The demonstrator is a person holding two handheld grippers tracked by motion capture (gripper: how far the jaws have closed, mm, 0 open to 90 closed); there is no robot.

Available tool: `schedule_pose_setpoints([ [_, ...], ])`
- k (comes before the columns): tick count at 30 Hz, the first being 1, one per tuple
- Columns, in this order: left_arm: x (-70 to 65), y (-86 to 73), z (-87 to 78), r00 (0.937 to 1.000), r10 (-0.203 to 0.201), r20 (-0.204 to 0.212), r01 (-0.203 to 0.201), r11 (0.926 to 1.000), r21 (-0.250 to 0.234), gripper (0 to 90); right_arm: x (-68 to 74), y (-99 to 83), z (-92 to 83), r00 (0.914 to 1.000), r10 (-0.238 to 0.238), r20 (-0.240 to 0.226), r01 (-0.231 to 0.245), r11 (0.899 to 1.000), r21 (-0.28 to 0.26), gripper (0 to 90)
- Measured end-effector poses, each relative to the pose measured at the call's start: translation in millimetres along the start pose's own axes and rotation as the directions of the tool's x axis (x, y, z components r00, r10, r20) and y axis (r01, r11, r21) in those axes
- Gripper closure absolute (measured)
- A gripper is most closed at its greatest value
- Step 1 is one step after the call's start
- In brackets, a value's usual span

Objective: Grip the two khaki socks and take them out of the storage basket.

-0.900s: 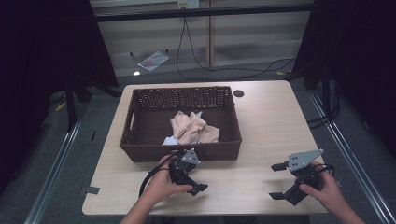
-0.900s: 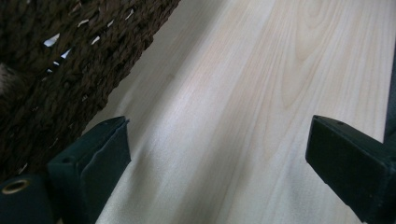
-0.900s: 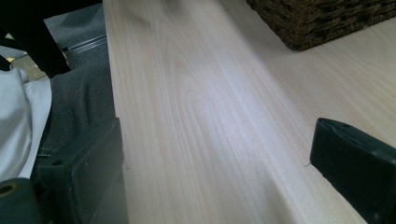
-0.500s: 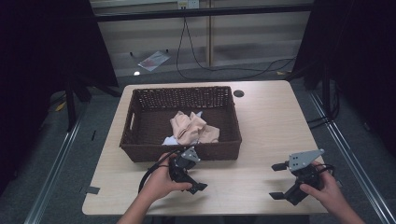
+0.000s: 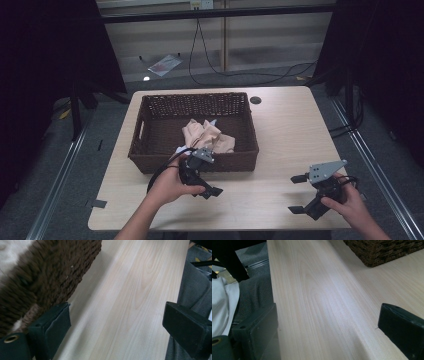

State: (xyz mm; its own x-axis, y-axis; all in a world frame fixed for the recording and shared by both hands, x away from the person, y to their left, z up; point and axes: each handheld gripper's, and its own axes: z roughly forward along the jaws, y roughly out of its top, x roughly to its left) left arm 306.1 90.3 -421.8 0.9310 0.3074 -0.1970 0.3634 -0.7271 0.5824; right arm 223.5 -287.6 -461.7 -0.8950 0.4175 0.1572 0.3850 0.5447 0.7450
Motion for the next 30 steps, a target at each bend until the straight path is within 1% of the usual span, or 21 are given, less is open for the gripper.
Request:
schedule_pose_setpoints([
  [3,1.5,4.1,-4.6,0.9999,-0.008,0.013,0.008,1.0,0.0,8.0,-0.2,0.0,-0.3,1.0,0.0,-0.004,0.0,1.0,-0.007,2.4],
  [4,2.3,6.6,-8.4,0.9996,-0.016,0.025,0.016,0.9999,-0.003,8.0,-0.1,-0.1,-0.2,1.0,-0.001,0.001,0.001,1.0,0.0,2.4],
  [7,3.9,9.2,-11.9,0.9997,-0.011,0.022,0.011,0.9999,0.007,8.1,0.0,0.0,0.0,1.0,-0.001,-0.001,0.001,1.0,-0.001,2.4],
  [8,5.0,11.2,-14.6,0.9992,-0.032,0.026,0.032,0.9995,0.0,8.1,0.0,0.0,0.1,1.0,-0.001,0.0,0.001,1.0,-0.001,2.4],
  [9,5.0,11.2,-14.6,0.9992,-0.032,0.026,0.032,0.9995,0.0,8.1,0.0,0.0,0.1,1.0,-0.001,-0.001,0.001,1.0,0.0,2.4],
  [11,7.7,16.3,-20.6,0.9994,-0.025,0.024,0.025,0.9996,0.016,8.1,0.0,0.0,0.1,1.0,-0.001,-0.001,0.001,1.0,0.0,2.4],
  [12,8.2,17.5,-21.8,0.9988,-0.037,0.031,0.037,0.9993,0.006,8.1,0.0,0.0,0.0,1.0,0.0,-0.001,0.0,1.0,-0.001,2.4],
  [13,8.2,17.5,-21.8,0.9988,-0.037,0.031,0.037,0.9993,0.006,8.1,0.0,0.0,0.0,1.0,0.0,-0.001,0.0,1.0,-0.001,2.4],
  [14,9.9,21.1,-25.5,0.9991,-0.039,0.019,0.038,0.9992,0.011,8.1,-0.1,0.1,0.0,1.0,0.001,-0.002,-0.001,1.0,-0.003,2.4],
  [15,9.9,21.1,-25.5,0.9991,-0.039,0.019,0.038,0.9992,0.011,8.0,-0.1,0.1,0.0,1.0,0.001,-0.002,-0.001,1.0,-0.003,2.4],
  [16,12.4,24.2,-28.9,0.9986,-0.049,0.019,0.049,0.9988,0.005,8.1,0.1,0.0,0.2,1.0,0.0,-0.002,0.0,1.0,0.0,2.4],
  [18,15.2,27.5,-32.3,0.9988,-0.047,0.018,0.047,0.9989,-0.001,8.1,0.1,-0.1,0.3,1.0,-0.002,-0.002,0.002,1.0,0.001,2.4],
  [19,15.2,27.5,-32.3,0.9988,-0.047,0.018,0.047,0.9989,-0.001,8.1,0.1,-0.1,0.3,1.0,-0.002,-0.002,0.002,1.0,0.001,2.4],
  [20,17.1,31.6,-36.1,0.9987,-0.051,0.004,0.051,0.9987,0.006,8.1,0.1,0.0,0.2,1.0,-0.002,-0.003,0.002,1.0,0.001,2.5],
  [23,20.0,35.6,-39.6,0.9988,-0.049,0.005,0.049,0.9988,0.008,8.1,0.1,0.0,0.3,1.0,-0.002,-0.003,0.002,1.0,0.001,2.4],
  [24,21.5,37.1,-40.8,0.9982,-0.06,0.01,0.06,0.9982,-0.002,8.1,0.2,0.0,0.4,1.0,0.0,-0.003,0.0,1.0,0.001,2.4],
  [25,23.1,38.6,-42.4,0.9979,-0.065,0.001,0.065,0.9979,0.001,8.1,0.2,0.0,0.4,1.0,0.0,-0.003,0.0,1.0,0.001,2.4],
  [26,26.0,40.1,-43.9,0.9985,-0.055,-0.007,0.055,0.9984,0.012,8.1,0.2,0.0,0.5,1.0,0.0,-0.003,0.0,1.0,0.001,2.4],
  [28,33.0,42.0,-46.0,0.9978,-0.066,-0.005,0.066,0.9977,0.014,8.1,0.4,0.0,0.5,1.0,0.001,-0.004,-0.001,1.0,0.0,2.4],
  [29,33.0,42.0,-46.0,0.9978,-0.066,-0.005,0.066,0.9977,0.014,8.1,0.4,0.0,0.5,1.0,0.001,-0.004,-0.001,1.0,0.0,2.4],
  [30,36.1,43.3,-47.5,0.996,-0.088,-0.013,0.088,0.9961,0.006,8.1,0.3,0.0,0.4,1.0,0.001,-0.002,-0.001,1.0,0.002,2.4],
])
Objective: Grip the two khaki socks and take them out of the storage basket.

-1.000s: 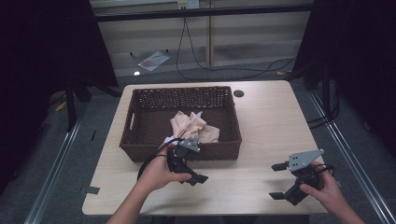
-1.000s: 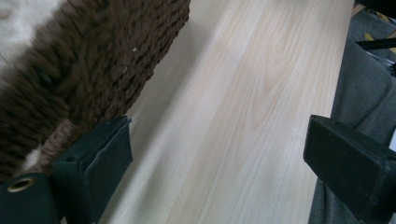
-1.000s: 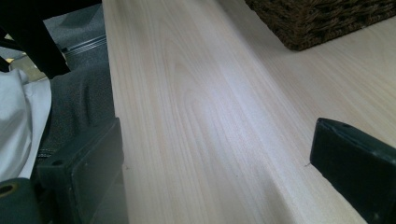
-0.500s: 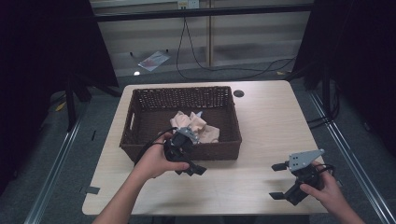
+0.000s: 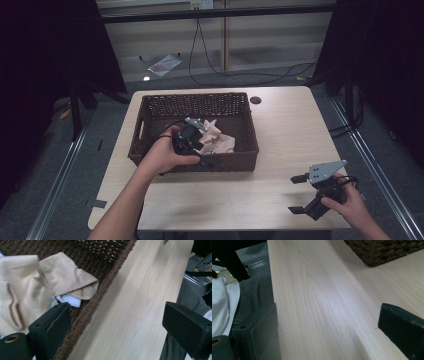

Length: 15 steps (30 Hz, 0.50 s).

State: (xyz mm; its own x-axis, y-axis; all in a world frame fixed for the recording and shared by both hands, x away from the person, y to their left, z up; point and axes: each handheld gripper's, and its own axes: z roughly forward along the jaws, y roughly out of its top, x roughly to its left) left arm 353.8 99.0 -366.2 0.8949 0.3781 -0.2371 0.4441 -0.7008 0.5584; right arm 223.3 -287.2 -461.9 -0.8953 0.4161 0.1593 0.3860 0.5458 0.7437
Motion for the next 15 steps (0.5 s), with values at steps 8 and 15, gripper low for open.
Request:
schedule_pose_setpoints([
  [8,14.2,6.3,-5.7,0.9991,-0.026,-0.032,0.027,0.9994,0.02,8.4,-0.1,0.1,-0.2,1.0,-0.002,-0.002,0.002,1.0,-0.002,2.4],
  [15,28.9,12.7,-5.8,0.9963,-0.046,-0.072,0.048,0.9984,0.028,10.1,0.0,0.1,0.3,1.0,-0.001,-0.003,0.001,1.0,-0.001,2.4],
])
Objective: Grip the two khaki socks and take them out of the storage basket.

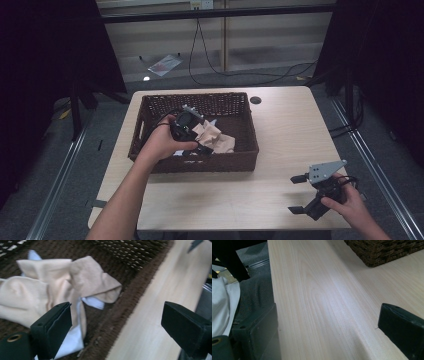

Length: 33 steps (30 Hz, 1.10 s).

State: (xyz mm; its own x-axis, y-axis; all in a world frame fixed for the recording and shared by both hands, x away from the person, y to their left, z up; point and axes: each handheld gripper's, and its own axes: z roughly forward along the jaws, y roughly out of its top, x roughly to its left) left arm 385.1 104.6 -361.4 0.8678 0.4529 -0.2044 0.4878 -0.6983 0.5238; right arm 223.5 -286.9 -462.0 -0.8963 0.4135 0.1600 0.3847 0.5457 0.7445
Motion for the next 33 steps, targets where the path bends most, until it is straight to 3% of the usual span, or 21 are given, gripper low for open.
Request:
schedule_pose_setpoints([
  [1,4.5,1.8,1.9,0.9998,-0.019,-0.005,0.019,0.9998,-0.006,10.8,0.0,0.0,0.1,1.0,0.0,0.001,0.0,1.0,0.001,2.4],
  [10,27.3,6.2,9.3,0.9966,-0.038,-0.073,0.038,0.9993,-0.001,15.7,-0.2,-0.1,-0.4,1.0,-0.005,0.0,0.005,1.0,-0.001,2.4],
  [12,32.8,5.8,12.6,0.9951,-0.056,-0.082,0.055,0.9984,-0.006,17.0,0.0,0.0,-0.2,1.0,-0.002,-0.001,0.002,1.0,-0.002,2.4],
  [13,39.5,5.2,14.8,0.9923,-0.054,-0.112,0.055,0.9985,0.006,17.9,-0.2,0.0,-0.4,1.0,-0.006,0.0,0.006,1.0,-0.001,2.4],
  [17,50.2,2.7,20.6,0.9889,-0.065,-0.134,0.068,0.9975,0.018,20.4,0.0,0.0,-0.4,1.0,-0.002,0.0,0.002,1.0,-0.004,2.4],
  [33,74.1,-9.0,42.9,0.9843,-0.095,-0.149,0.105,0.993,0.055,28.8,-0.1,0.1,-0.4,1.0,-0.004,-0.002,0.004,1.0,-0.006,2.4],
])
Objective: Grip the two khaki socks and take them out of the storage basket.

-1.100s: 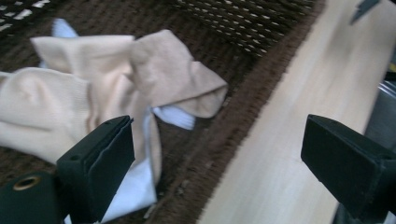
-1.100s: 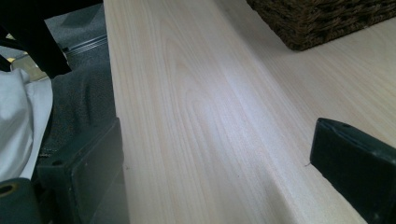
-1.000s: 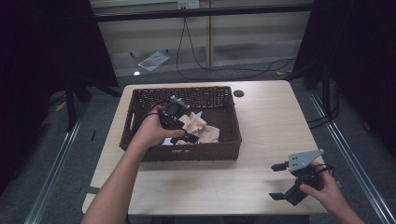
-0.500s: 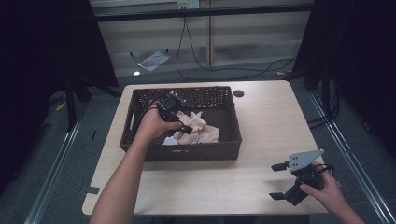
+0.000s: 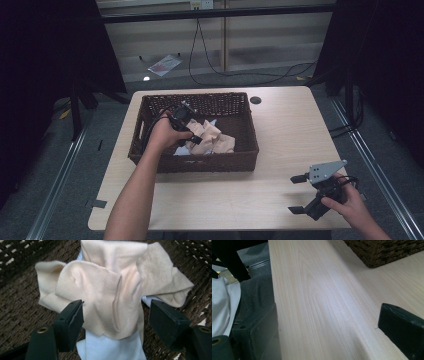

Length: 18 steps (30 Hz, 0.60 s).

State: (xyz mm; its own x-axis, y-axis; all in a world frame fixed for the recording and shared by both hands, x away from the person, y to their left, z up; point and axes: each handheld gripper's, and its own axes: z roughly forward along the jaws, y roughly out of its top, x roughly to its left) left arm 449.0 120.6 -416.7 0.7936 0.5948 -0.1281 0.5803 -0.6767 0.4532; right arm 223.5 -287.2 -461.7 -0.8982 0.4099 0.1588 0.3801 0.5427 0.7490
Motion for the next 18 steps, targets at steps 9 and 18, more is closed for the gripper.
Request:
schedule_pose_setpoints([
  [9,7.5,-1.9,14.4,0.9999,-0.016,-0.005,0.016,0.9992,0.037,34.2,-0.1,-0.1,0.5,1.0,-0.005,-0.001,0.005,1.0,0.002,2.4],
  [18,8.9,-3.6,12.9,0.9996,-0.026,0.015,0.024,0.9965,0.08,82.3,0.0,-0.1,-0.4,1.0,-0.001,0.001,0.001,1.0,-0.004,2.4],
])
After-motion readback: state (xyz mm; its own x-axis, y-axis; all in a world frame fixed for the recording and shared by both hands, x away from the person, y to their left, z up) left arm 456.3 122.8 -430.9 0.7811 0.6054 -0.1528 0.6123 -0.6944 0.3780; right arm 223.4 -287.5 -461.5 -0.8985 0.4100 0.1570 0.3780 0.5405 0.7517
